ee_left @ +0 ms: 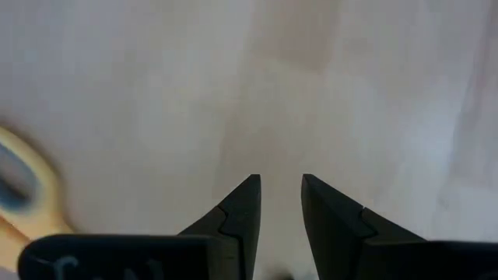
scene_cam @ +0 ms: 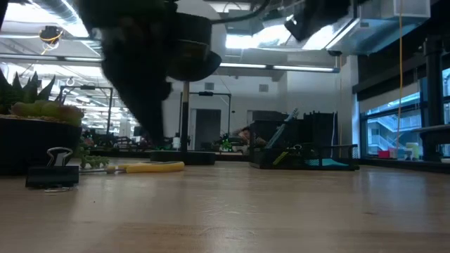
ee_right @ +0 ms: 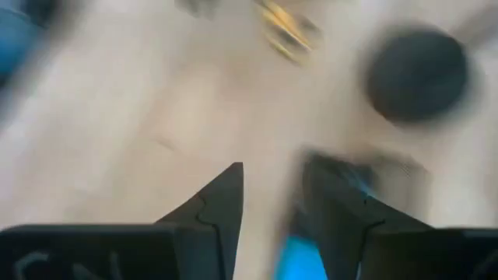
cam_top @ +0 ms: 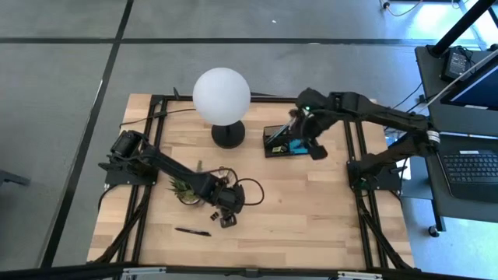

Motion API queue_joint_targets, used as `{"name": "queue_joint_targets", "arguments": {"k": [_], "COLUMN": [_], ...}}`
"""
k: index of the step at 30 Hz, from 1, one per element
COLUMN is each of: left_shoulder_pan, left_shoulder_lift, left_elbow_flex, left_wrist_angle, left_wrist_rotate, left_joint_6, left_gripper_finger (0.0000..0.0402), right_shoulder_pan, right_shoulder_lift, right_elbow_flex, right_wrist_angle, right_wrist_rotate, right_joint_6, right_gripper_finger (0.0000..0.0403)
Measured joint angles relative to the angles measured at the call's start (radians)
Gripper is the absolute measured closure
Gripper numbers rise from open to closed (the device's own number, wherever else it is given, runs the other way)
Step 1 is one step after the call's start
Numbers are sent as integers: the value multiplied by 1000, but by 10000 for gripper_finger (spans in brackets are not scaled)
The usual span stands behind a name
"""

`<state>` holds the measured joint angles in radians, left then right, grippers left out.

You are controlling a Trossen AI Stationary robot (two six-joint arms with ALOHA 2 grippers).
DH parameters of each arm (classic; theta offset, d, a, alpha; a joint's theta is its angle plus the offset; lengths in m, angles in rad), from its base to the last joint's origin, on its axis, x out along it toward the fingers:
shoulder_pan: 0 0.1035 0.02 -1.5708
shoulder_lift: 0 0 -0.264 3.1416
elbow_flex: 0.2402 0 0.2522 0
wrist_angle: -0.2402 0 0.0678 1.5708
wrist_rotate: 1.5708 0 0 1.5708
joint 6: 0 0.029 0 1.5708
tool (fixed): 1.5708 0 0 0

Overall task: Pick and place office supplies into organizer
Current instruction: Put the yellow scissors into the desk organizer

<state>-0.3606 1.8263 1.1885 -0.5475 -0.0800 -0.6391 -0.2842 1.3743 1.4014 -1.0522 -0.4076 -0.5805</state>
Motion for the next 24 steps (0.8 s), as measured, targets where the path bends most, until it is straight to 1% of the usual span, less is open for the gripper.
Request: {"name": "queue_joint_targets", "arguments": {"k": [2,3,8,11,14,17,20,24], "left_shoulder_pan": [-6,-7,-14,-19,-30,-48,-75,-118], "left_shoulder_lift": [0,0,0,0,-1,-4,-4,-4], "left_elbow_flex": [0,0,0,0,0,0,0,0], "left_wrist_angle": [-33,-58,-214,-283,-341,-367,-370,-369], "left_wrist_rotate": [41,49,46,46,46,38,2,-40], "left_joint_6": [-45,-74,-228,-287,-311,-339,-346,-369], "left_gripper_finger": [313,313,313,313,313,313,313,313], "right_shoulder_pan": [21,36,111,149,167,170,171,181], "right_shoulder_lift": [6,14,81,135,188,237,282,331], "right_elbow_flex": [0,0,0,0,0,0,0,0], "right_wrist_angle": [18,31,132,175,178,207,281,364], "right_wrist_rotate": [-98,-120,-121,-80,-28,-19,-2,134], "right_joint_6": [-11,-26,2,31,64,125,190,249], "right_gripper_finger": [267,267,267,267,267,267,267,267]}}
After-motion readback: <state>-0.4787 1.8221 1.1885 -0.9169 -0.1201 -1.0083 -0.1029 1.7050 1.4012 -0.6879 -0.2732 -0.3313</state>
